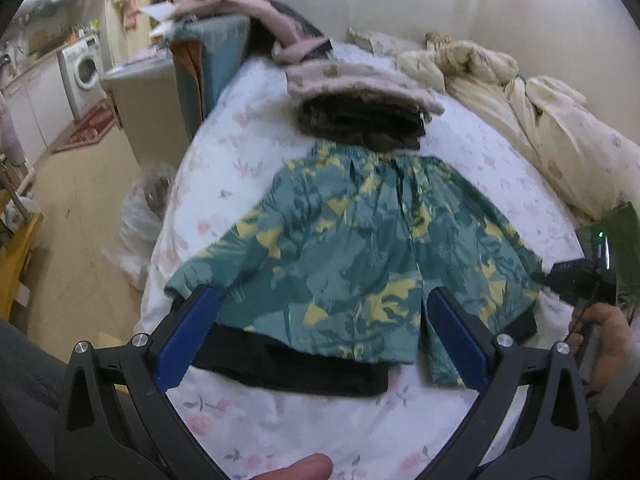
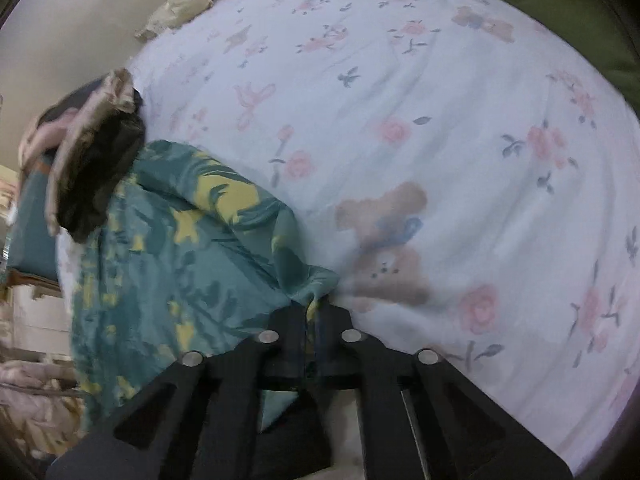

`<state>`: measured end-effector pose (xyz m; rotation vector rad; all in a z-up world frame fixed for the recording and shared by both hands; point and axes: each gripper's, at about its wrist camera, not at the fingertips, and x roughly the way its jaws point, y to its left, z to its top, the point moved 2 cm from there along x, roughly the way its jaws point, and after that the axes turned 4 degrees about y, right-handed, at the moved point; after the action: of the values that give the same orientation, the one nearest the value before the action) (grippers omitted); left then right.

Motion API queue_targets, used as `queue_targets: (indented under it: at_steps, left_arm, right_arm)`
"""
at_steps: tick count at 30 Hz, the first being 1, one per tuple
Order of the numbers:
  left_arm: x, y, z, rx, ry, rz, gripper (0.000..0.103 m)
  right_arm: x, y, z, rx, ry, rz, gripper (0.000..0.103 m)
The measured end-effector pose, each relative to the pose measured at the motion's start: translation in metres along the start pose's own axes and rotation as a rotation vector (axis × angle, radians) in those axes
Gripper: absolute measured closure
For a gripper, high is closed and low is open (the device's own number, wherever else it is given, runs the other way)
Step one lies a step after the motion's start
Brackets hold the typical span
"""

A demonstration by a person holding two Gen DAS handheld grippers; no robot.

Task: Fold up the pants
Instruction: 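Grasp the waistband of the green patterned shorts with the right gripper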

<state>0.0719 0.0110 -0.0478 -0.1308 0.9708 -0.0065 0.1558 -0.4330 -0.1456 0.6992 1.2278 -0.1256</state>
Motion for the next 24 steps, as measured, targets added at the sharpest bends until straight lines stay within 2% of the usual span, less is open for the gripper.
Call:
queue_targets:
  at_steps: [4, 8, 12, 16, 18, 24]
  left_arm:
    - [0.006, -0.005, 0.019, 0.028, 0.059, -0.004, 0.0]
    - [0.016, -0.019, 0.055, 0.05, 0.073, -0.016, 0.0]
    - [0.045, -0.056, 0.092, 0.154, 0.113, -0.019, 0.0]
    - [0.088, -0.102, 0.132, 0.217, 0.169, -0.063, 0.0]
    - [0.117, -0.127, 0.151, 0.237, 0.211, -0.061, 0.001]
    - [0.215, -0.218, 0.19, 0.296, 0.38, -0.097, 0.006]
  right_arm:
    - [-0.019, 0.023, -0.007, -0.054, -0.045, 0.048, 0.101]
    - [-0.039, 0.046, -0.019, -0.099, -0.076, 0.111, 0.101]
    - [-0.06, 0.063, -0.029, -0.137, -0.098, 0.19, 0.101]
    - [-0.067, 0.078, -0.042, -0.176, -0.072, 0.262, 0.101]
    - [-0.062, 0.085, -0.044, -0.182, -0.047, 0.289, 0.101]
    - [-0.044, 0.095, -0.05, -0.216, 0.02, 0.302, 0.101]
